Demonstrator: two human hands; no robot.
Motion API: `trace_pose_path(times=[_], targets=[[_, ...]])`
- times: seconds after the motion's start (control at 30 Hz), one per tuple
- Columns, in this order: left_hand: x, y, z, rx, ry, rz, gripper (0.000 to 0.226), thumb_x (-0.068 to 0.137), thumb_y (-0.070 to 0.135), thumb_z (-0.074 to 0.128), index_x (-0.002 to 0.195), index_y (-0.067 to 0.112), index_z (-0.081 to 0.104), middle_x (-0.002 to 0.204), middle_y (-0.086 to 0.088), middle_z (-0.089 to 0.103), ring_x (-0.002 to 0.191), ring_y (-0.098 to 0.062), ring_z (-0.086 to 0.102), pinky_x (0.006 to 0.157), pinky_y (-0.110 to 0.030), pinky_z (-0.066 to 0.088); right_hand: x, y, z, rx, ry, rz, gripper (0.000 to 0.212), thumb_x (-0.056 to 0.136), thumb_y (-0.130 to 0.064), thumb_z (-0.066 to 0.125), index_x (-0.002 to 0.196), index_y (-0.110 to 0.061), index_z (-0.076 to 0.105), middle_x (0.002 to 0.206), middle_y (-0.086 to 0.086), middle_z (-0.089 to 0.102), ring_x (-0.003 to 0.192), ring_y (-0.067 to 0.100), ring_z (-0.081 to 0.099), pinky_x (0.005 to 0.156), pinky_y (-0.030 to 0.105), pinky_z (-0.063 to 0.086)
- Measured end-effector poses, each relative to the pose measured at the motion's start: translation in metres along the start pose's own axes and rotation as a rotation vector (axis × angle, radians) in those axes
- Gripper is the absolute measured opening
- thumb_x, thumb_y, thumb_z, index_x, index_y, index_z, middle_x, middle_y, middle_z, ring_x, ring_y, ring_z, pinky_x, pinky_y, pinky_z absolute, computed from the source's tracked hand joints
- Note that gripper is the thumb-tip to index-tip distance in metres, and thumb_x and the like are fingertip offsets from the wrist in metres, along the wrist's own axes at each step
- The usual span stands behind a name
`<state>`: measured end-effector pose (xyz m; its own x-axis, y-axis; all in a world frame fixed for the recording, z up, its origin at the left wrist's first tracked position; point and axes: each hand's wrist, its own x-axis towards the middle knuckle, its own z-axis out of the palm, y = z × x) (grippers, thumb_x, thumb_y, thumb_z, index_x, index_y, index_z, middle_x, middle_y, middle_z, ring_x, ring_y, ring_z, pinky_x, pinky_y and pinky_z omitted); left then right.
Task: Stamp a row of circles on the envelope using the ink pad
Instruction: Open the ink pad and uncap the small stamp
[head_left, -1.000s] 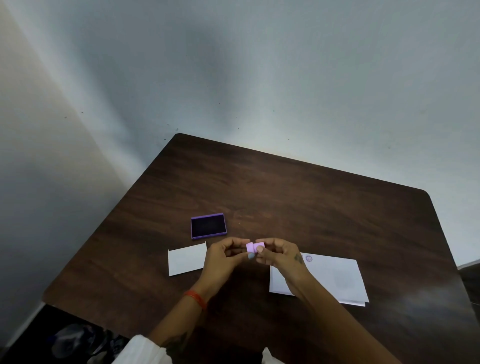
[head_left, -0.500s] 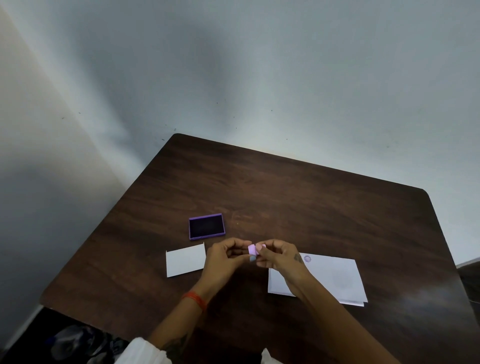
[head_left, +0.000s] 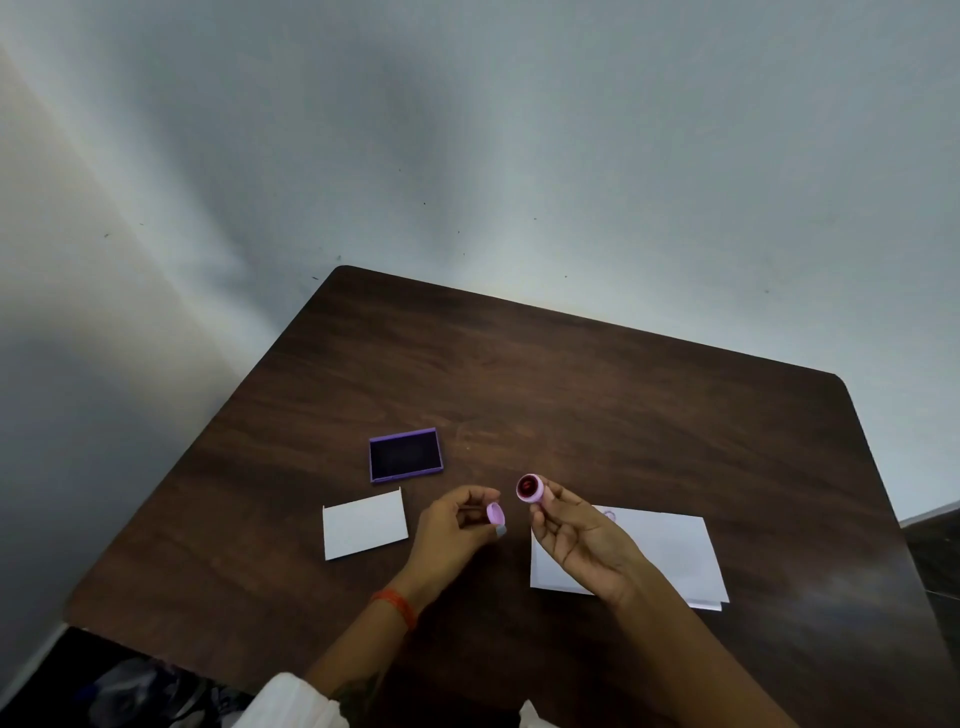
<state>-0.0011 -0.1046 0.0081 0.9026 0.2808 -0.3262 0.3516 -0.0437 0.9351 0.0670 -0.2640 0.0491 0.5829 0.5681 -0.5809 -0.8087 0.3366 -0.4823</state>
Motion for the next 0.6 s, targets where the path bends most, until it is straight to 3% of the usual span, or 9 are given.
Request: trace_pose_path(times=[0.23,0.37,0.6], targets=[[0.006,-0.014,0.016,0.28,0.002,0.095,0.029,0.074,0.009,0.073,0.097,0.024,0.066,0.103,0.006,0.066,0.095,-0.005,0.06,0.074,-0.004,0.046,-0.003,0.001,0.002,0.023,-0.063,-0.017,0.023,0.07,0.002,0.057,0.082,-0.006,0.075,0.087,0.012,0.076,0.076,0.018,0.072,0.062,0.023,0.059],[0.006,-0.02,0.019,0.396,0.044,0.131,0.027,0.075,0.01,0.072,0.1,0.018,0.067,0.106,0.0,0.068,0.098,-0.009,0.058,0.093,-0.025,0.047,-0.002,0.0,0.002,0.021,-0.047,-0.041,0.023,0.071,0.001,0.058,0.086,-0.007,0.074,0.089,0.011,0.076,0.079,0.017,0.072,0.063,0.023,0.059],[0.006,-0.026,0.007,0.534,0.133,0.23,0.037,0.073,0.019,0.074,0.107,0.024,0.061,0.12,0.002,0.061,0.108,-0.012,0.05,0.097,-0.029,0.043,0.002,0.001,0.004,0.021,-0.018,-0.034,0.02,0.071,-0.001,0.059,0.082,-0.005,0.076,0.085,0.008,0.077,0.076,0.013,0.072,0.061,0.021,0.058]])
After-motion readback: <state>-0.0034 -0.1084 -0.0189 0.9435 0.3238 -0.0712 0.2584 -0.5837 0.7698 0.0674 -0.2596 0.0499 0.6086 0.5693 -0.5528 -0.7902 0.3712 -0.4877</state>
